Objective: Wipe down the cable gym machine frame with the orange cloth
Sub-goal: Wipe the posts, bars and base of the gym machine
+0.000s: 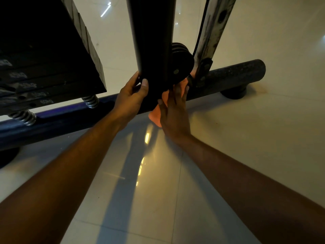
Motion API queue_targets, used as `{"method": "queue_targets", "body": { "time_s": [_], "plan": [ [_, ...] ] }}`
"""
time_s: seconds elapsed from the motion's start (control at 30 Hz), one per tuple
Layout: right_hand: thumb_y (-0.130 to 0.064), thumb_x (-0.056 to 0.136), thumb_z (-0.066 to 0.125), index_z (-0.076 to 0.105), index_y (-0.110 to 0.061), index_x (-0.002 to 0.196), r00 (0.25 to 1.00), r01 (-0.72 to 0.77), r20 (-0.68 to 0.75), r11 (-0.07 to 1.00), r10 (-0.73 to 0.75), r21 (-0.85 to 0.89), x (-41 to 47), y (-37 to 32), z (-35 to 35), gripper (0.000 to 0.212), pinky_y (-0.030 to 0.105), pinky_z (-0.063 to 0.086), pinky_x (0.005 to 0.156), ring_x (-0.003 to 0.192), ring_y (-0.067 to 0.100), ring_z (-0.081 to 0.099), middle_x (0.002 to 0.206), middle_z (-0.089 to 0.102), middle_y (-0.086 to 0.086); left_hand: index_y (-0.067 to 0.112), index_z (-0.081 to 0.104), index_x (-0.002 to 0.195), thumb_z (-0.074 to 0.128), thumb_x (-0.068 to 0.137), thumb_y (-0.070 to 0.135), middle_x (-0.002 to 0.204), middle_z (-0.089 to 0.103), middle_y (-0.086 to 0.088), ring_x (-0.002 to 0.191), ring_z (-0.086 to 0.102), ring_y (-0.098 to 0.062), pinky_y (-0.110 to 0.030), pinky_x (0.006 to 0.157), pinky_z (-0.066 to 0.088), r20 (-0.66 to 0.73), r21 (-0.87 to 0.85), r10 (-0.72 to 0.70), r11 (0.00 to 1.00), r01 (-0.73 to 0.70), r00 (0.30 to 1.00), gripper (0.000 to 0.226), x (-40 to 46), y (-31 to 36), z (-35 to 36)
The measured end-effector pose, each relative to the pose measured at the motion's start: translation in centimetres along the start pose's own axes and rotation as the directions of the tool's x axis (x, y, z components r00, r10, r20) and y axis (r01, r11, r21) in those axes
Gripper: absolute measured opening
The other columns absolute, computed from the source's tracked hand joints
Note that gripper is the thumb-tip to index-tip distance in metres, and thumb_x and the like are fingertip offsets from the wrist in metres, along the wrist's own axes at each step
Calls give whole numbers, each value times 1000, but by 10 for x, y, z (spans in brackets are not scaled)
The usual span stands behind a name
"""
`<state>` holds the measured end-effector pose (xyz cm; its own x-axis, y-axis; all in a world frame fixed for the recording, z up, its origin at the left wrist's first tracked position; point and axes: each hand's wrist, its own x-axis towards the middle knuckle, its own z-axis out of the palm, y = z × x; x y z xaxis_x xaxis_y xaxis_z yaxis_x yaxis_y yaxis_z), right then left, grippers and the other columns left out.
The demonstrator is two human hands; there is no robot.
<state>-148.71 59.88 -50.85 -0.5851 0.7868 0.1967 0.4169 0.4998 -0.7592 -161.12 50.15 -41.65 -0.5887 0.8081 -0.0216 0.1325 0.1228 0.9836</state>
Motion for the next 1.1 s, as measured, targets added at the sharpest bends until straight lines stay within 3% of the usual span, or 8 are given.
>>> {"method": "queue_targets", "body": {
  "time_s": [0.13,0.23,0.37,0.43,0.5,0.67,0.93,1.1],
  "plan": [
    [-37,115,48,18,-28,174,993,111,24,993,-112,37,-6,13,-24,66,53,40,125,167,27,13,181,16,-1,36,49,155,56,112,37,145,64,16,134,60,0,-25,106,55,-5,48,23,999,-22,1000,44,-6,-8,3],
    [-42,114,51,30,-33,169,998,30,52,997,-34,78,-12,6,-43,60,35,47,110,151,20,47,171,41,-4,38,45,157,58,111,35,141,59,25,129,56,13,-15,102,52,-42,136,59,989,-53,997,48,-12,-16,6],
    [-42,110,61,53,-21,152,997,-2,77,1000,1,10,-16,-8,-65,48,30,46,92,123,22,64,142,66,4,30,46,159,58,110,40,149,56,16,136,52,1,-23,107,47,-111,340,100,939,-57,989,51,-27,-19,4],
    [-40,108,64,60,-17,146,995,18,98,1000,-16,-19,-23,-18,-78,44,33,50,95,123,26,66,138,69,6,22,48,157,57,111,38,150,56,7,136,53,-7,-26,105,49,-113,383,54,924,-6,992,49,-44,-12,3],
    [-38,108,65,63,-17,146,989,42,147,998,-34,-51,-33,-36,-97,43,35,49,106,135,26,62,151,63,6,19,49,157,55,112,39,154,54,-1,138,53,-15,-36,109,50,-84,423,1,905,34,996,49,-62,8,1],
    [-33,108,67,71,-16,139,976,27,218,994,-2,-110,-63,-106,-161,36,38,48,113,142,25,58,159,58,6,19,54,153,53,112,40,151,57,-2,137,54,-18,-42,112,49,4,502,-77,862,64,997,46,-104,95,-5],
    [-32,109,64,70,-13,140,956,-48,277,983,97,-177,-67,-268,-327,37,41,51,113,142,23,59,156,61,5,23,50,155,51,112,42,156,54,-2,143,50,-24,-51,117,44,137,637,-162,770,38,977,48,-154,318,-23],
    [-34,111,62,67,-14,145,947,-101,277,972,159,-213,-45,-380,-452,40,37,48,112,141,24,58,158,59,4,21,51,155,49,111,42,156,55,-4,145,47,-24,-45,120,36,212,675,-140,737,-42,967,49,-171,481,-29]
  ]
}}
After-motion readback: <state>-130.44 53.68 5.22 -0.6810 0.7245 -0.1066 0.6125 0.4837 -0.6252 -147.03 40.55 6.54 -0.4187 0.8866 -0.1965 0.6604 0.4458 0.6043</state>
